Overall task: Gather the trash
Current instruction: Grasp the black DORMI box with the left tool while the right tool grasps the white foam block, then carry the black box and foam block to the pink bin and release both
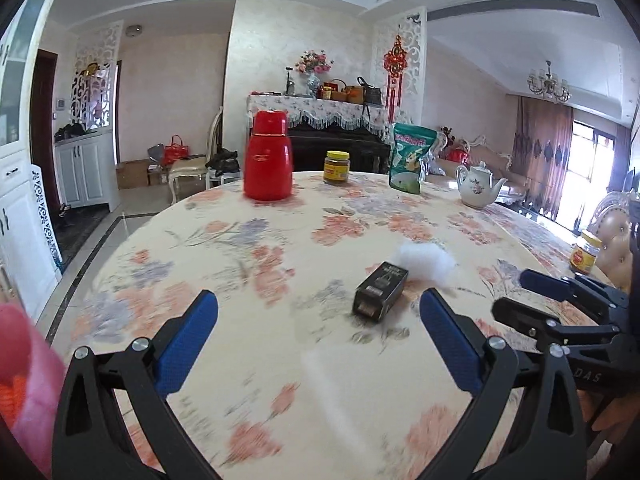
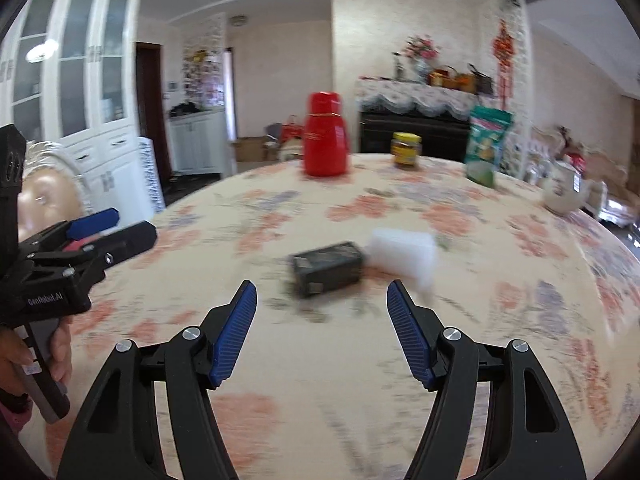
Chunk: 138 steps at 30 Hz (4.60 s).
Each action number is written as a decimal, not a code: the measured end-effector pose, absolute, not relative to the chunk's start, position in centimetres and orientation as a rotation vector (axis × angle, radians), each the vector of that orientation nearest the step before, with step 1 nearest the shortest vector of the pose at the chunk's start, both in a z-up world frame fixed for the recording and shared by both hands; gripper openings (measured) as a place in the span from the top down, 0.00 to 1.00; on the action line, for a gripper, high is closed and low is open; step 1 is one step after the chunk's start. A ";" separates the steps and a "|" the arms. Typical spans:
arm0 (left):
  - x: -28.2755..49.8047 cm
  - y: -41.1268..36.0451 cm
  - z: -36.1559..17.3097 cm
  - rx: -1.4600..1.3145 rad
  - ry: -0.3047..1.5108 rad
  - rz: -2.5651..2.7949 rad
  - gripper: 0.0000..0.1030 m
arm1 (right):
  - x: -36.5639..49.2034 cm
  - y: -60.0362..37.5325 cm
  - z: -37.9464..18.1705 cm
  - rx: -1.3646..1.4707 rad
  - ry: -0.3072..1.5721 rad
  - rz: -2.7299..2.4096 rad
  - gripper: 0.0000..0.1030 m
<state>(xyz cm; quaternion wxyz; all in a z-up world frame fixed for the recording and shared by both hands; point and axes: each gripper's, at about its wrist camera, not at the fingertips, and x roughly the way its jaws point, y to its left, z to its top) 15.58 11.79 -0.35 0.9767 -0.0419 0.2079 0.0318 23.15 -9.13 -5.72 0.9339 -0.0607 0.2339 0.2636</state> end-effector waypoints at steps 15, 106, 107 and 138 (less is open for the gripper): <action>31.3 7.4 -6.6 -0.042 0.666 -0.017 0.05 | 30.5 -13.4 -7.7 -0.088 0.552 0.416 0.34; 3.9 6.4 -2.3 -0.030 0.489 -0.079 0.63 | 13.2 -12.1 -7.2 -0.053 0.557 0.439 0.40; 3.4 6.6 -2.3 -0.030 0.478 -0.069 0.63 | 13.1 -11.8 -7.2 -0.057 0.550 0.444 0.40; -6.2 25.4 -0.7 -0.133 0.385 0.341 0.63 | 10.2 10.6 -5.0 -0.294 0.428 0.827 0.39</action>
